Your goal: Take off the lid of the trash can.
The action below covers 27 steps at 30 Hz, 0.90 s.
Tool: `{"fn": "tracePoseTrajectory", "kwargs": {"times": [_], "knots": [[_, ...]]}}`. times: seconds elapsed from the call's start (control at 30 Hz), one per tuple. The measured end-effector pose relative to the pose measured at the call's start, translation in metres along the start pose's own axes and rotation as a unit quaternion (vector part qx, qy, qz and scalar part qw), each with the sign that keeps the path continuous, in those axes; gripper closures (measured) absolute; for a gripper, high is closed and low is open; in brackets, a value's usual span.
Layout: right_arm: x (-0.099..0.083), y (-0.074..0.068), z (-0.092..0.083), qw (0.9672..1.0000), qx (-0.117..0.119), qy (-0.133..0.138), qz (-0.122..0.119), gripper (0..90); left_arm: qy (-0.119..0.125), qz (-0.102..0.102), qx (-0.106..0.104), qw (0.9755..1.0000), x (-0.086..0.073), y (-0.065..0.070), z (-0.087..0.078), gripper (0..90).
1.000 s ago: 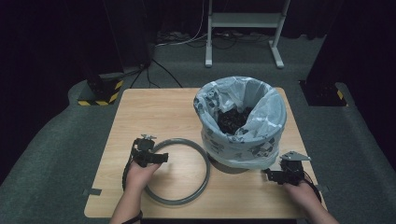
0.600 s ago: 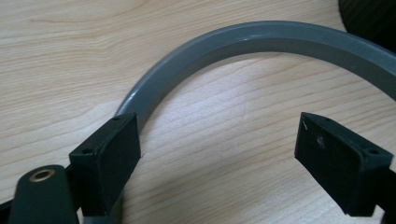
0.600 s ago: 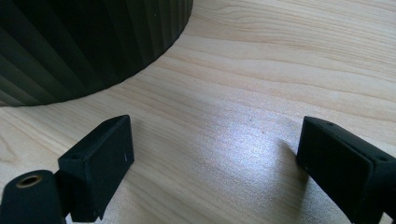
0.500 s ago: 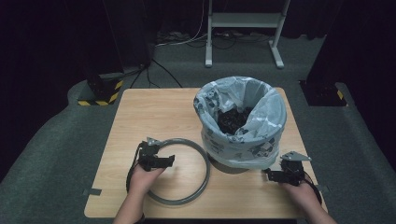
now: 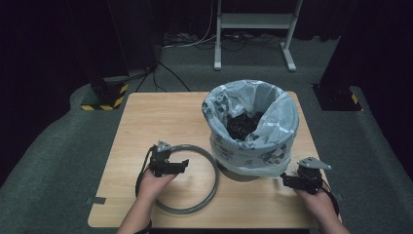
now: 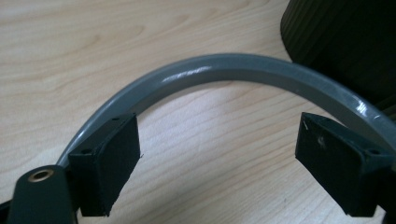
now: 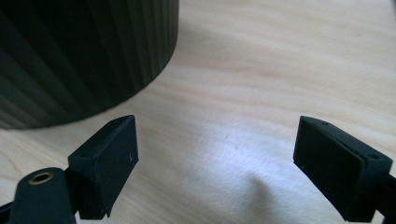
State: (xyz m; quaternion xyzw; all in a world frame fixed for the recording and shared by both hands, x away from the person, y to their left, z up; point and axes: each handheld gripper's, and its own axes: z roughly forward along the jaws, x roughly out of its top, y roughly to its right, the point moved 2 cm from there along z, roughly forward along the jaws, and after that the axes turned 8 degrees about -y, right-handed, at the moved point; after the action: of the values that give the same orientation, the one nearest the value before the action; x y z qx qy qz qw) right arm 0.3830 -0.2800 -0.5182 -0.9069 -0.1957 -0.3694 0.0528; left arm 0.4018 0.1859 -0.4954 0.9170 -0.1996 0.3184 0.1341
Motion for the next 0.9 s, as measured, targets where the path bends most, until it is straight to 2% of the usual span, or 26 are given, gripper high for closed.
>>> {"fn": "tracePoseTrajectory", "kwargs": {"times": [0.17,0.27,0.4,0.5,0.67,0.73,0.8,0.9], "knots": [[0.007,0.004,-0.013,0.9990,-0.018,0.039,0.015,13.9,0.030,0.020,-0.002,0.9993,0.002,0.004,-0.006,13.9],[0.011,0.006,-0.022,0.9973,-0.028,0.066,0.017,13.9,0.038,0.030,-0.006,0.9988,0.002,0.005,-0.009,13.9],[0.016,0.007,-0.033,0.9936,-0.040,0.104,0.018,13.8,0.052,0.022,-0.007,0.9984,0.004,0.004,-0.013,13.7],[0.020,0.008,-0.043,0.9899,-0.038,0.135,0.023,13.8,0.077,0.016,0.000,0.9969,0.006,0.004,-0.018,13.4],[0.027,0.007,-0.059,0.9800,-0.051,0.192,0.015,13.7,0.134,0.023,0.009,0.9906,0.008,0.006,-0.028,13.3],[0.029,0.004,-0.064,0.9767,-0.059,0.206,0.003,13.7,0.153,0.026,0.007,0.9879,0.010,0.007,-0.031,13.3],[0.031,0.003,-0.069,0.9736,-0.063,0.219,-0.004,13.7,0.170,0.025,-0.004,0.9851,0.011,0.008,-0.034,13.2],[0.032,0.002,-0.076,0.9702,-0.058,0.235,-0.004,13.6,0.190,0.029,-0.002,0.9813,0.013,0.011,-0.038,13.2]]}}
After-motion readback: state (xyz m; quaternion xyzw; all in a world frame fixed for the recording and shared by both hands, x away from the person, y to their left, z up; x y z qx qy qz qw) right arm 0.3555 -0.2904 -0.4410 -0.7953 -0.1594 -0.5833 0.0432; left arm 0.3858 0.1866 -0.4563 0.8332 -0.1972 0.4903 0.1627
